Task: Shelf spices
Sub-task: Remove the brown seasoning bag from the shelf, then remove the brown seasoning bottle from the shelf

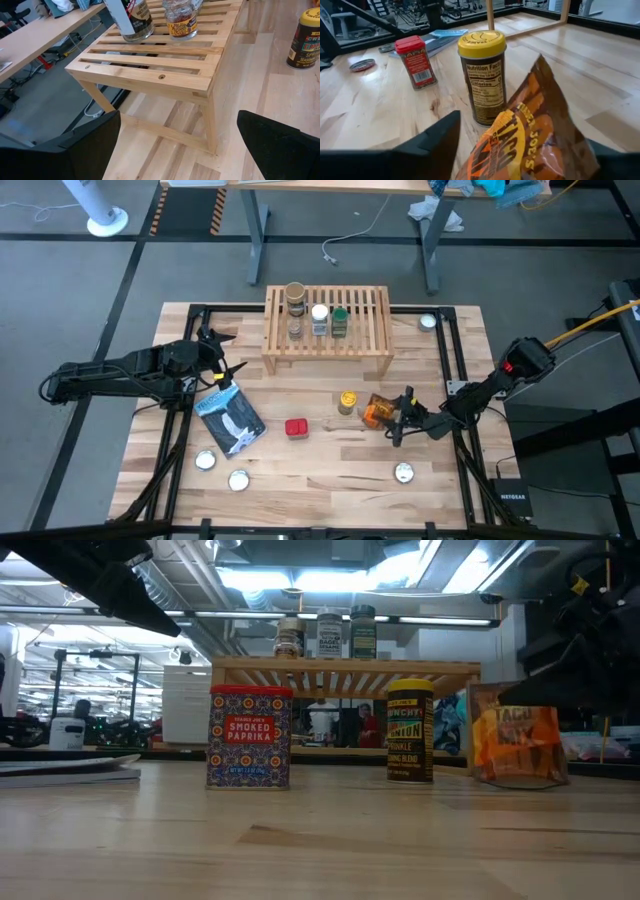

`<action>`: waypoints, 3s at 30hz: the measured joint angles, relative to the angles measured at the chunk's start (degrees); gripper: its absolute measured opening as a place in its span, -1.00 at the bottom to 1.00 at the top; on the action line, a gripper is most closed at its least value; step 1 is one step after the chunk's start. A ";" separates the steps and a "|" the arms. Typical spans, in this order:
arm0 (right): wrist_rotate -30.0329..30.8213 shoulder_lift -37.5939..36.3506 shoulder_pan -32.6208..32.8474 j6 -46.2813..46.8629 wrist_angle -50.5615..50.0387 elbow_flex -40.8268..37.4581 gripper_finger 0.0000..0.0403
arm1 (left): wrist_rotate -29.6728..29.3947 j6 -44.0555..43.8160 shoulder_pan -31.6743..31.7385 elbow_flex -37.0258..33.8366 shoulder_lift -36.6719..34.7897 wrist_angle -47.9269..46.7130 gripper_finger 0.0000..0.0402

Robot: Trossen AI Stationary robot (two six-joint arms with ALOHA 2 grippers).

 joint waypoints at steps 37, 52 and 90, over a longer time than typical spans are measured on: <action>-2.65 -0.02 0.00 -6.01 -2.11 3.98 -0.02 | 0.00 0.00 0.01 0.00 0.00 0.01 0.96; -3.73 -0.04 0.02 -7.57 -3.23 6.05 -0.02 | 0.00 0.00 0.00 0.00 0.00 -0.01 0.96; 5.81 -15.41 0.02 -24.49 4.96 6.29 -0.02 | 0.02 0.00 0.01 0.00 0.00 -0.01 0.96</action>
